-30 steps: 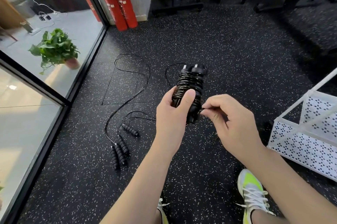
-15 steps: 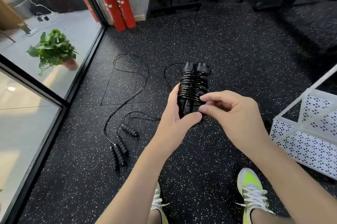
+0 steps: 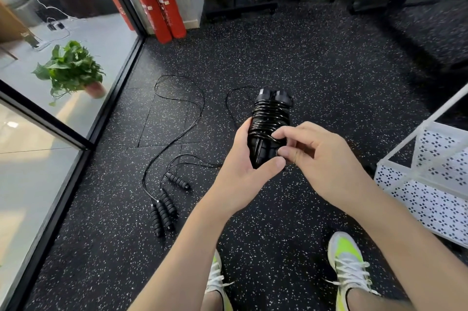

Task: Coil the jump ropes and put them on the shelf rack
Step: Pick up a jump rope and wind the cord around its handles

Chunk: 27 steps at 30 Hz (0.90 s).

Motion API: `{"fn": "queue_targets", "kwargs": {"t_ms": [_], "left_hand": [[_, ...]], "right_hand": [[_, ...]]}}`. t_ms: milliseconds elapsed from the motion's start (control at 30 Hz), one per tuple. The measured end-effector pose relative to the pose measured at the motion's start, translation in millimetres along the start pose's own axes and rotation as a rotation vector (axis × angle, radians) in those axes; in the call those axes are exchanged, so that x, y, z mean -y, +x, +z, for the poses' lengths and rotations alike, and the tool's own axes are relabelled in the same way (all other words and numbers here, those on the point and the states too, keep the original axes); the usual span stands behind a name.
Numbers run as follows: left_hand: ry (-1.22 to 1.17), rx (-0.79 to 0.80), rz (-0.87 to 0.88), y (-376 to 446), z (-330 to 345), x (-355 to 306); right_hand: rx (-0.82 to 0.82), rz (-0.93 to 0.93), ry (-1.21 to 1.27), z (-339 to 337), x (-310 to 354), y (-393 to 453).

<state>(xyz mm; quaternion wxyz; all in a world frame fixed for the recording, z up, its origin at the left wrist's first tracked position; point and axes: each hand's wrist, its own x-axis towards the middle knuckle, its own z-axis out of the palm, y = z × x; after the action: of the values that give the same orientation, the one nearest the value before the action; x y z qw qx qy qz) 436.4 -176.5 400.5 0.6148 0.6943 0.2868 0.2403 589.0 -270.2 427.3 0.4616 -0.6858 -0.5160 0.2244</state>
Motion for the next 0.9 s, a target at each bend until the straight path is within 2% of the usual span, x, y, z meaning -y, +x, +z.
{"fn": "queue_targets", "kwargs": {"t_ms": [433,700,900], "left_hand": [[0.119,0.001,0.024,0,4,2],[0.057,-0.024,-0.041,-2,12,4],[-0.021,-0.066,-0.103,5,9,10]], "right_hand": [[0.094,-0.064,-0.353,3,-9,-2],[0.181,-0.021,-0.251,-16,-4,-1],[0.167,-0.047,-0.036,-24,-3,1]]}}
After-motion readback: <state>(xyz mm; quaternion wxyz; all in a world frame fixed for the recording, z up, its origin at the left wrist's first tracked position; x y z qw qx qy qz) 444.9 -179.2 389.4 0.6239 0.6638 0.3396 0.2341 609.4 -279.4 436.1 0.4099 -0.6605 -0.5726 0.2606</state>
